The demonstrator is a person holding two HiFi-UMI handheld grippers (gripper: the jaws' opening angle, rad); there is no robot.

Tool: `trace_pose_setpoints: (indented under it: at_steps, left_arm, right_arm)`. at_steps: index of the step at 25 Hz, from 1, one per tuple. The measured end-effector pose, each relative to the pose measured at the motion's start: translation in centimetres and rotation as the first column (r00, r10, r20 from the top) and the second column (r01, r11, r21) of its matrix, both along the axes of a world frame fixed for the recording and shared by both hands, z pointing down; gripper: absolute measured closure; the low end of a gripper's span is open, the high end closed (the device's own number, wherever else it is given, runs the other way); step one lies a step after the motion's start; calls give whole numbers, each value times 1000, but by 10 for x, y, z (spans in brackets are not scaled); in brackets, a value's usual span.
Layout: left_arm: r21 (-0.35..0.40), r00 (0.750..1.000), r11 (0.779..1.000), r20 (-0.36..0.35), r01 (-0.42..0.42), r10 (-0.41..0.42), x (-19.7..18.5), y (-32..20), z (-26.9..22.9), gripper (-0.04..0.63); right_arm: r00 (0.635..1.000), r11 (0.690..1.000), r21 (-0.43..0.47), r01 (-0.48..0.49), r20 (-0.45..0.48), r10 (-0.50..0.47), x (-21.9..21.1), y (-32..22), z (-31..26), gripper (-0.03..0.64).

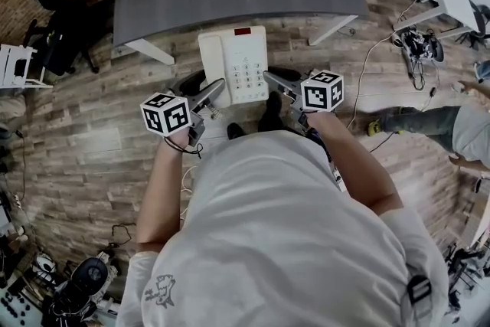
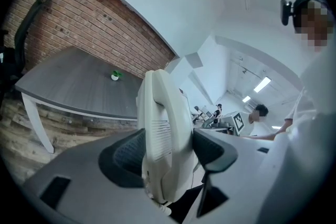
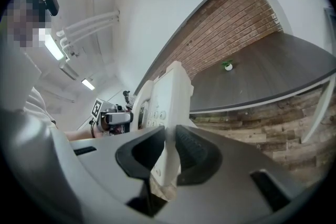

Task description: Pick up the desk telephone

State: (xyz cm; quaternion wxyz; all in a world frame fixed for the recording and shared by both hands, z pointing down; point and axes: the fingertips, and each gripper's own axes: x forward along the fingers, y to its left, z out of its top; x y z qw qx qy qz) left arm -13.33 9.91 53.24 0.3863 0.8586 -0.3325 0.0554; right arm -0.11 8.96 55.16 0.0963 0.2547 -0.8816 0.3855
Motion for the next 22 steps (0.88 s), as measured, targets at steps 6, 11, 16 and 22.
trace_pose_setpoints:
  at_steps: [6,11,16,22]
  left_arm:
    - [8,1000,1000,1,-8,8,-15,29,0,299]
    - [11,1000,1000,-1,-7,7,-20,43,-2,299]
    - [15,1000,1000,-3,-5,5,-21,46,-7,299]
    - [19,1000,1000,-6,6,-6,-20,48,-12,299]
  right_arm:
    - [1000,1000,4,-17,8,17,-14,31,1,546]
    - [1000,1000,11,-20,7,20,-20,46,-1,546]
    - [1000,1000,14,-15,12,15,-21,50,-7,546]
    - [1000,1000,18,-4,11,3,-20,50,-12,546]
